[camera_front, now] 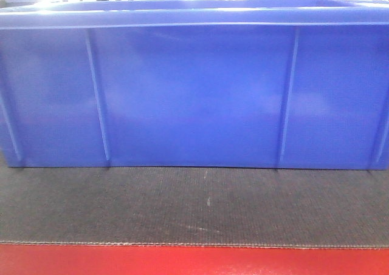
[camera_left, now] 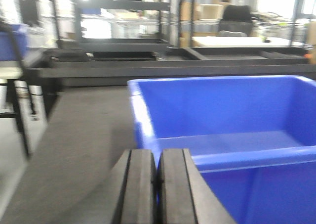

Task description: Move blue bin to conveyor side

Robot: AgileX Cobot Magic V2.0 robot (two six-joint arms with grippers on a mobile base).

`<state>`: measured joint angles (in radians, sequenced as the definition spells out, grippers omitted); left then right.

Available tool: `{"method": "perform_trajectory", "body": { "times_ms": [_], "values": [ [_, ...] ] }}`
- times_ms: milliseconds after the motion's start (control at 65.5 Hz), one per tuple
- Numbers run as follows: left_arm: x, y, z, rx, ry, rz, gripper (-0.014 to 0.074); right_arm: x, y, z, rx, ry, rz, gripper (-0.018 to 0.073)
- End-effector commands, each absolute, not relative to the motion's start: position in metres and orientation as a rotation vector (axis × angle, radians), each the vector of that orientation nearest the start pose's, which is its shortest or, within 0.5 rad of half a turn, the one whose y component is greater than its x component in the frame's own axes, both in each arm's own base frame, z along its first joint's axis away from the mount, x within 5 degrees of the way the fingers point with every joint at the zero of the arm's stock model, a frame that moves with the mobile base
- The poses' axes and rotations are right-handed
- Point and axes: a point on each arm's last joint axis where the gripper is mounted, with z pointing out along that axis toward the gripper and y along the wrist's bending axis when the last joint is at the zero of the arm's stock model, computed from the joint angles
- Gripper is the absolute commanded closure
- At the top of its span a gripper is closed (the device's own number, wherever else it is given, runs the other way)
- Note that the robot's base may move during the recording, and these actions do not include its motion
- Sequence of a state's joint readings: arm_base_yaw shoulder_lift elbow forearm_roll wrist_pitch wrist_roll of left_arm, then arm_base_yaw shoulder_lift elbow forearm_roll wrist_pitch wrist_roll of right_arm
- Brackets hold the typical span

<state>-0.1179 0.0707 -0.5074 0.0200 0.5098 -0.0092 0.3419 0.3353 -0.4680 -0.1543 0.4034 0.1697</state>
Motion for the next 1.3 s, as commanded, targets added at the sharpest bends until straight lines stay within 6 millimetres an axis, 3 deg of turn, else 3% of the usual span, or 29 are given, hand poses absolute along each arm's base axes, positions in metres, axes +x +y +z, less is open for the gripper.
{"method": "perform_trajectory", "body": {
  "times_ms": [0, 214, 504, 1282],
  "values": [
    [0.014, -0.002, 0.311, 0.044, 1.523, -0.039, 0.0603, 0.072, 0.02, 0.315, -0.231, 1.704, 0.214, 0.0638],
    [0.035, 0.001, 0.268, -0.056, 1.598, 0.021, 0.0603, 0.072, 0.02, 0.315, -0.231, 1.703, 0.214, 0.0638],
    [0.056, 0.001, 0.218, 0.0, 1.44, 0.018, 0.0603, 0.072, 0.02, 0.315, -0.231, 1.703, 0.214, 0.0638],
    [0.056, 0.0, 0.217, 0.013, 1.441, 0.008, 0.0603, 0.072, 0.02, 0.315, -0.231, 1.703, 0.214, 0.0638]
  ]
}}
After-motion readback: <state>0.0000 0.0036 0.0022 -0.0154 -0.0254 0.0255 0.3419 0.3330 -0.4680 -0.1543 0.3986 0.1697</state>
